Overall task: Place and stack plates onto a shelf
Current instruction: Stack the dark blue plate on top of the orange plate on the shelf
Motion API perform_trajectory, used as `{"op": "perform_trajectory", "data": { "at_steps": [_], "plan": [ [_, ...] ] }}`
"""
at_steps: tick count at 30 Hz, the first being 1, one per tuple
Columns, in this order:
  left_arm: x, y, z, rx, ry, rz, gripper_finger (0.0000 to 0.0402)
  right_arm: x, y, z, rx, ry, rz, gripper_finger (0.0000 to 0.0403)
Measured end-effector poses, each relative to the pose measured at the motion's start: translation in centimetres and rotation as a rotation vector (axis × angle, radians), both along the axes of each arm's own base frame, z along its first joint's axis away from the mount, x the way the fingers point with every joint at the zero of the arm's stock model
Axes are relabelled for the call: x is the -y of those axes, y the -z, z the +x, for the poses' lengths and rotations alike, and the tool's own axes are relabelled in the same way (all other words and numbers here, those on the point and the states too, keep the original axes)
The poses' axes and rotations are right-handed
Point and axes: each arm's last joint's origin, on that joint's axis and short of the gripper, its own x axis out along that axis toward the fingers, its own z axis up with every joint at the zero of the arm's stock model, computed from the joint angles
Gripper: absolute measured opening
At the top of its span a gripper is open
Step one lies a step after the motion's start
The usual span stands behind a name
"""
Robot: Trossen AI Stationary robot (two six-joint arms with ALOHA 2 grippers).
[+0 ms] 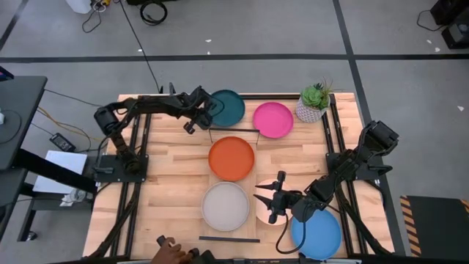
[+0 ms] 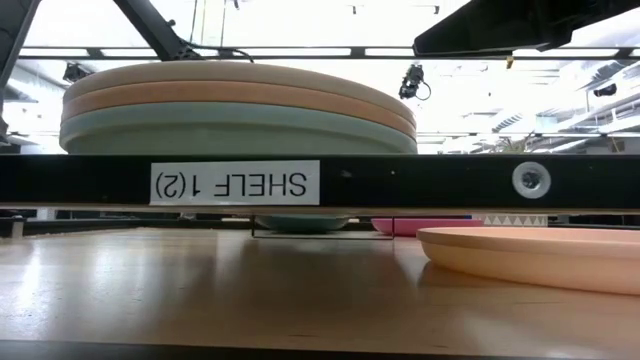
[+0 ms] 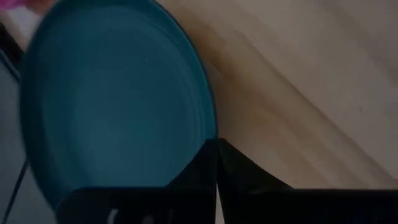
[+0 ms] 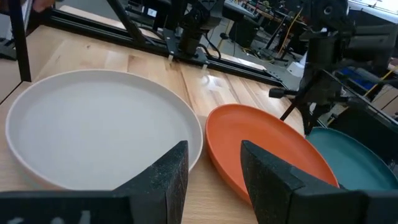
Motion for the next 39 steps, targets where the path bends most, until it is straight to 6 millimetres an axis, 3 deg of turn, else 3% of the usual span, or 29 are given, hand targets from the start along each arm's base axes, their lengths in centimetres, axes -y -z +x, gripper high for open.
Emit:
{"op": "perform_trajectory", "data": {
  "at_steps": [7,17,21,29,35,39],
  "plan": [
    [1.0,-1.5,0.0,0.014,0.011,0.009,0.0001,0.0,0.0,0.0,0.0,-0.004,0.007,0.0153],
    [1.4,-1.1,-0.7,-0.041,-0.069,-0.075,0.0002,0.0,0.0,0.0,0.0,-0.004,0.015,0.0153],
    [1.1,-1.2,-0.8,-0.012,-0.142,-0.097,0.003,0.0,0.0,0.0,0.0,-0.004,0.015,0.0153],
    [1.1,-1.1,-0.8,-0.009,-0.128,-0.115,0.0111,-0.1,0.0,0.0,-0.001,-0.006,0.015,0.0153],
    [1.2,-0.7,-1.0,-0.023,-0.083,-0.097,0.0124,-0.1,0.1,0.0,-0.006,-0.026,0.023,0.0153],
    [1.4,0.9,-1.5,-0.065,-0.041,-0.054,0.0124,-0.1,0.1,0.0,-0.007,-0.029,0.027,0.0153]
  ]
}}
